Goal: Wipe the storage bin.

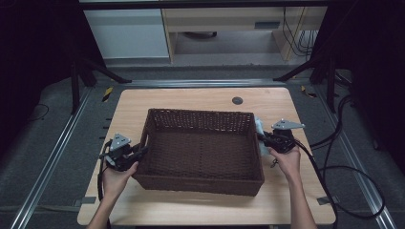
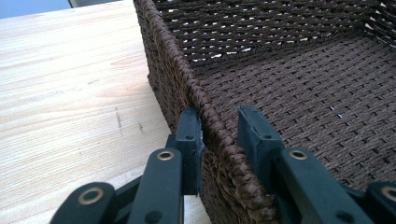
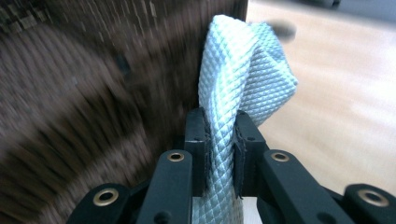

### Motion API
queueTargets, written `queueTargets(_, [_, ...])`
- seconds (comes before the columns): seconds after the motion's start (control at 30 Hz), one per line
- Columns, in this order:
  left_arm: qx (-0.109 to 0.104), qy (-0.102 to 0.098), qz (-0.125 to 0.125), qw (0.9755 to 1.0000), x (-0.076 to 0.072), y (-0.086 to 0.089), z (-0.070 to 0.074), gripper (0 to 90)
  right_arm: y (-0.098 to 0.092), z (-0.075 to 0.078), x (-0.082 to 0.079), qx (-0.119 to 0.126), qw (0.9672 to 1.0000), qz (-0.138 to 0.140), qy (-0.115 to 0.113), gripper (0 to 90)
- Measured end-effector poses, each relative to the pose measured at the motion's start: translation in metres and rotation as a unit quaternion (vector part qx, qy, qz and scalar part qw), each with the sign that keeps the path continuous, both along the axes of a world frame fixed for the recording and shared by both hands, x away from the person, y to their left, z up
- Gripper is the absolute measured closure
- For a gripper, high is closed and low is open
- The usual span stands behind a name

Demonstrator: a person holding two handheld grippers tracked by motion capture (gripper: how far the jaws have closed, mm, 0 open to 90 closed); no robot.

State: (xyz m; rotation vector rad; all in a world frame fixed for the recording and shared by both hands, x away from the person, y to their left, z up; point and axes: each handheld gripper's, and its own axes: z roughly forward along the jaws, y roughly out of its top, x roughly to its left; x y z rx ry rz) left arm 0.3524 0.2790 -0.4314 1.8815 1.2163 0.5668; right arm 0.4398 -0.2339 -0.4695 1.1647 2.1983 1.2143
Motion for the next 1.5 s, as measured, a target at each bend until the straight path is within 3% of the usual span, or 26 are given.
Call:
queueTargets(0.27, [0.006, 0.001, 0.010, 0.9999, 0.000, -0.002, 0.001, 70.8, 0.006, -0.026, -0.001, -0.045, 0.9965, 0.002, 0.071, 79.3])
queueTargets(0.37, [0.007, 0.001, 0.012, 0.9999, 0.000, -0.002, 0.001, 70.9, 0.005, -0.028, 0.000, -0.033, 0.9957, -0.007, 0.086, 79.3])
queueTargets(0.47, [0.004, 0.002, 0.013, 0.9999, 0.000, -0.002, 0.001, 70.9, 0.003, -0.021, -0.001, -0.027, 0.9970, -0.012, 0.071, 79.3])
queueTargets(0.57, [0.006, 0.004, 0.013, 0.9999, 0.001, -0.003, 0.001, 71.0, -0.003, -0.003, -0.006, 0.019, 0.9991, -0.023, 0.028, 79.3])
queueTargets(0.63, [0.007, 0.003, 0.014, 0.9999, 0.003, -0.004, 0.001, 71.1, -0.005, 0.012, -0.012, 0.038, 0.9991, -0.019, -0.001, 79.3])
queueTargets(0.7, [0.007, 0.003, 0.016, 0.9999, 0.006, -0.005, 0.001, 71.1, -0.004, 0.023, -0.017, 0.036, 0.9991, -0.013, -0.020, 79.3])
queueTargets(0.8, [0.003, 0.002, 0.019, 0.9998, 0.009, -0.007, 0.001, 71.0, -0.002, 0.027, -0.020, 0.026, 0.9993, -0.011, -0.025, 79.4])
queueTargets(1.0, [-0.010, 0.001, 0.011, 0.9999, 0.011, -0.004, -0.001, 68.8, -0.001, 0.009, -0.015, -0.010, 0.9998, -0.013, 0.011, 79.3])
queueTargets(1.13, [-0.005, -0.001, 0.016, 0.9999, 0.010, -0.004, 0.000, 64.6, 0.001, -0.009, -0.013, -0.023, 0.9987, -0.016, 0.044, 79.3])
queueTargets(1.23, [0.004, -0.007, 0.027, 0.9996, 0.010, -0.003, 0.000, 54.7, 0.005, -0.018, -0.013, -0.033, 0.9972, -0.017, 0.065, 79.3])
queueTargets(1.33, [0.014, -0.013, 0.023, 0.9996, 0.008, -0.003, 0.000, 51.5, 0.007, -0.025, -0.012, -0.035, 0.9960, -0.019, 0.080, 79.2])
queueTargets(1.5, [-0.008, -0.012, 0.011, 0.9998, 0.005, 0.002, 0.000, 47.2, 0.006, -0.023, -0.012, -0.031, 0.9960, -0.021, 0.081, 79.2])
